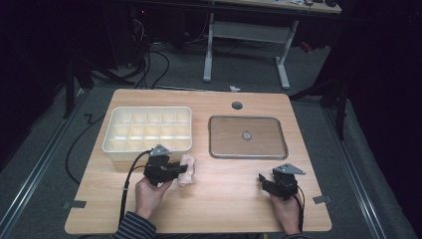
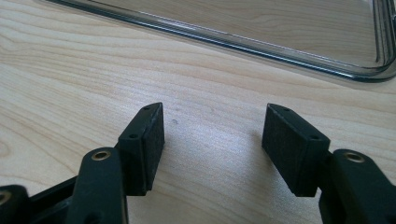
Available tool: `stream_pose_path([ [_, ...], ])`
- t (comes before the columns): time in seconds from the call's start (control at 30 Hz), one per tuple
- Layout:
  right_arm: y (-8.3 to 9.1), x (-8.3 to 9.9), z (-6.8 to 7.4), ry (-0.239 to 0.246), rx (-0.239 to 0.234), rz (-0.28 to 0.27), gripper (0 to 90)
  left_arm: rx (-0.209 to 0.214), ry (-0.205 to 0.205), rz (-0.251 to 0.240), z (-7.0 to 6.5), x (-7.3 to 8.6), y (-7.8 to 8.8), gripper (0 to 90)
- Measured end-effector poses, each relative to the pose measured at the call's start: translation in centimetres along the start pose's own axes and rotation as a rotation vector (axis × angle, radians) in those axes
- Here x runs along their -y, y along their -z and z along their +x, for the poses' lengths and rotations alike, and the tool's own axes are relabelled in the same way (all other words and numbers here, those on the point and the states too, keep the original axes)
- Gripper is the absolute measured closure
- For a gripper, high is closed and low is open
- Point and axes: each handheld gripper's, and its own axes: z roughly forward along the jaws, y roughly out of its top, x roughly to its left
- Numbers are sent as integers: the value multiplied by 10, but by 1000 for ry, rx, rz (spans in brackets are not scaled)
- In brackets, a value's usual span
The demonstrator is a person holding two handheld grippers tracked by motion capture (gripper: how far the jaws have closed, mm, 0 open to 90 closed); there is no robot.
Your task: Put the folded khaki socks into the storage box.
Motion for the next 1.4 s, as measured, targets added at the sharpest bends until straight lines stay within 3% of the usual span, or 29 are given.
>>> stream_pose_path([
  [0.33,0,0,0,-1,1,0,390,21,34,-11,10,-1,13,739],
  [0.6,0,0,0,-5,3,1,390,20,29,-21,16,-3,28,739],
  [0.8,-1,0,1,-5,4,0,390,28,57,-39,28,2,39,739],
  [1.2,-1,-1,1,-4,6,0,390,19,112,-64,49,10,52,739],
  [1.4,-1,-1,1,-4,6,0,390,7,117,-73,51,11,55,739],
])
